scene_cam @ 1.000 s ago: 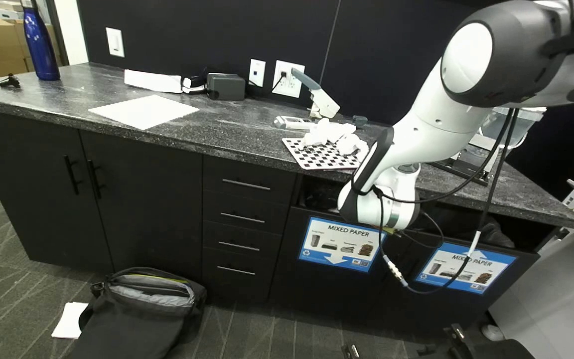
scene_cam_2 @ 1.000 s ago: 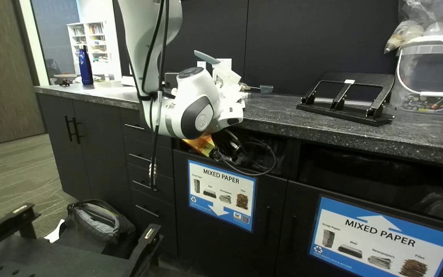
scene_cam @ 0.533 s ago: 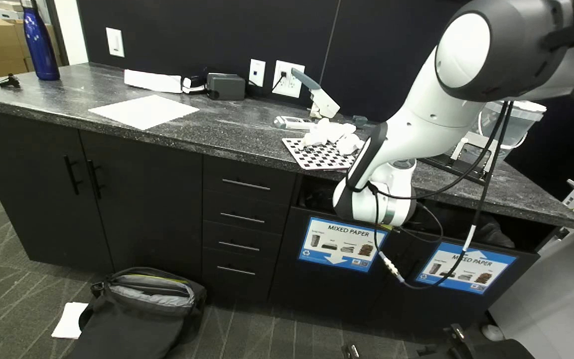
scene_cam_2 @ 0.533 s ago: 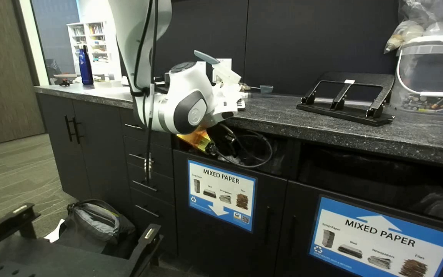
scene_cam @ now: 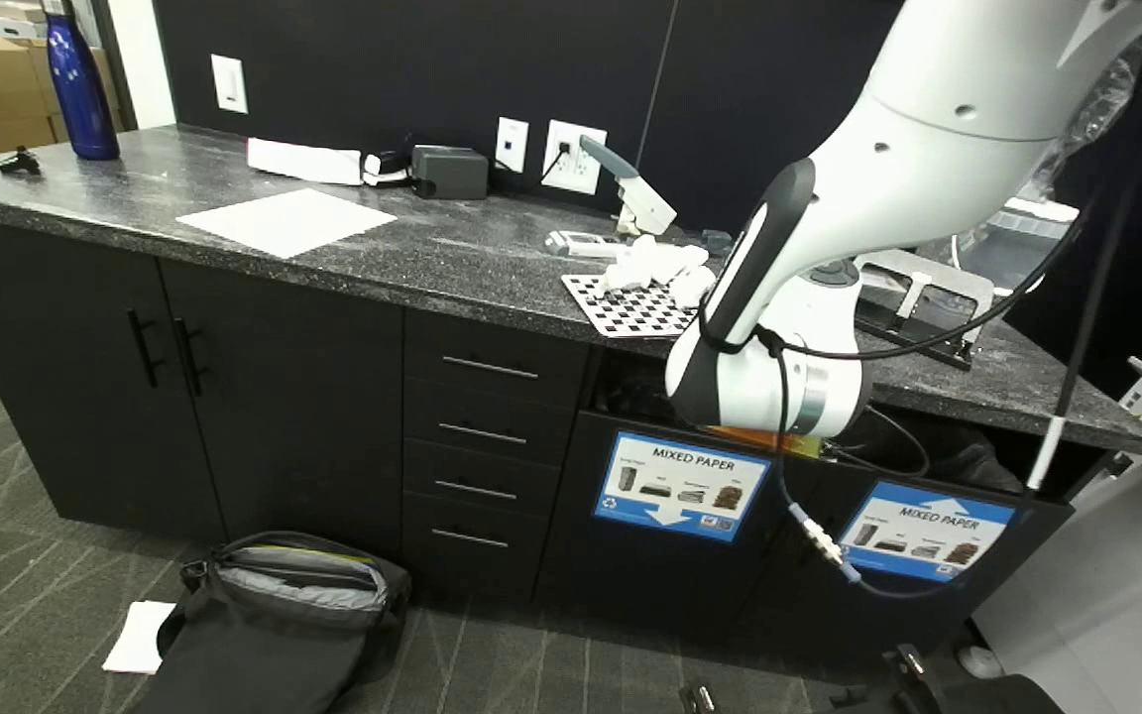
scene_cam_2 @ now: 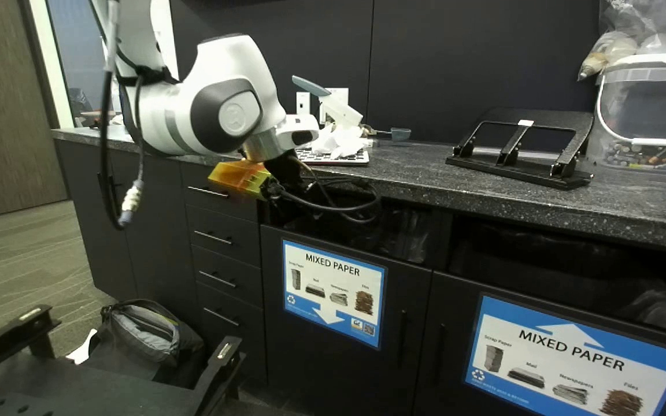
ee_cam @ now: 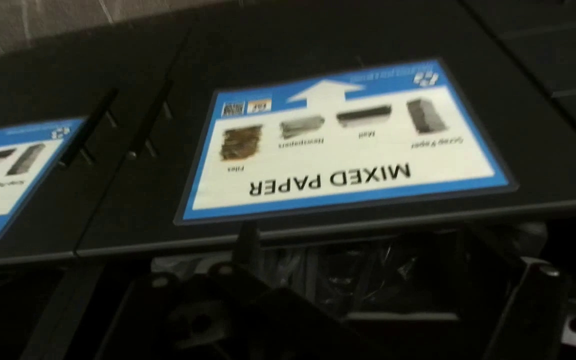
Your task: Put the papers in the bin to the left
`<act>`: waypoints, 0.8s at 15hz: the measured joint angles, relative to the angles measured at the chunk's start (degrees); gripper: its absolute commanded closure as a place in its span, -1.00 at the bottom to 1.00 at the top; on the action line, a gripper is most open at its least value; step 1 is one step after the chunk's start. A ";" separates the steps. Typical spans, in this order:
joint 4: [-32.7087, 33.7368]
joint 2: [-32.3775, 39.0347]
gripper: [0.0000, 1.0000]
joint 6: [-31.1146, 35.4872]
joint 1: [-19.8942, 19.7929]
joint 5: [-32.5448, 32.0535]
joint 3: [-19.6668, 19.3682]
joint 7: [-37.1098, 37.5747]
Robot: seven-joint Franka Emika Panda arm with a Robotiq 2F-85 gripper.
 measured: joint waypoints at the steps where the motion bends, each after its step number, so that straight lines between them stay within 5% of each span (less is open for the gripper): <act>1: -2.15 -3.00 -1.00 -4.08 2.61 -0.23 -1.68 -0.96; 7: -5.45 -18.06 -1.00 -25.48 22.02 -16.36 -22.45 -1.18; 10: -1.15 -23.63 -1.00 -33.93 26.62 -27.26 -30.02 0.49; 12: 3.61 -26.62 -1.00 -39.14 26.89 -30.18 -31.33 0.24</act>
